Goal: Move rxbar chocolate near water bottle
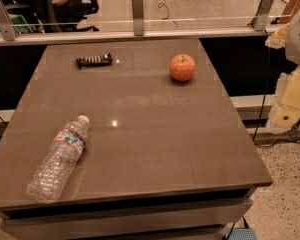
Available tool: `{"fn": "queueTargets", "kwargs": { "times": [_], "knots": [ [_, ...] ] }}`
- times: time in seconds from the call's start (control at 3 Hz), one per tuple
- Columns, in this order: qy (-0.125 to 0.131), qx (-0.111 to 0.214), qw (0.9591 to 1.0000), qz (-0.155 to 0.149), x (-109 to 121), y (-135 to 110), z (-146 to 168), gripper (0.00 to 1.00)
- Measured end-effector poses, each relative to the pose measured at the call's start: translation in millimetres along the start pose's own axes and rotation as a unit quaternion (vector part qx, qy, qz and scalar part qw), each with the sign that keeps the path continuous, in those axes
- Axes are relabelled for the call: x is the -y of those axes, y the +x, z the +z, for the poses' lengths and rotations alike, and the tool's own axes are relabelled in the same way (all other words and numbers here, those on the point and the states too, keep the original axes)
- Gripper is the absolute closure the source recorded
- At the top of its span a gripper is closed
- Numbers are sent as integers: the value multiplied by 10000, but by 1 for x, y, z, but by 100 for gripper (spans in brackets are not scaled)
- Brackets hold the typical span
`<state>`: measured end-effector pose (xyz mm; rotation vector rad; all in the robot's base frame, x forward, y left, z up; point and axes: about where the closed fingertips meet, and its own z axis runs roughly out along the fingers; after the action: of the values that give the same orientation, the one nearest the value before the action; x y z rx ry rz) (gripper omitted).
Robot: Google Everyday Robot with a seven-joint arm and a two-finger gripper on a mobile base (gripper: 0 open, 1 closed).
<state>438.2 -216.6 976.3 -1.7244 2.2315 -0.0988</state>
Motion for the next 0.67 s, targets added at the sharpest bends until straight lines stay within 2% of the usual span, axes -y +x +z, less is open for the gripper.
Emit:
{"fn": "queueTargets", "kwargs": {
  "times": [0.33, 0.67],
  "knots": [
    [1, 0, 10000, 0, 0, 0, 0, 0],
    [42, 149, 9999, -10, 5, -3, 2, 0]
  ]
}}
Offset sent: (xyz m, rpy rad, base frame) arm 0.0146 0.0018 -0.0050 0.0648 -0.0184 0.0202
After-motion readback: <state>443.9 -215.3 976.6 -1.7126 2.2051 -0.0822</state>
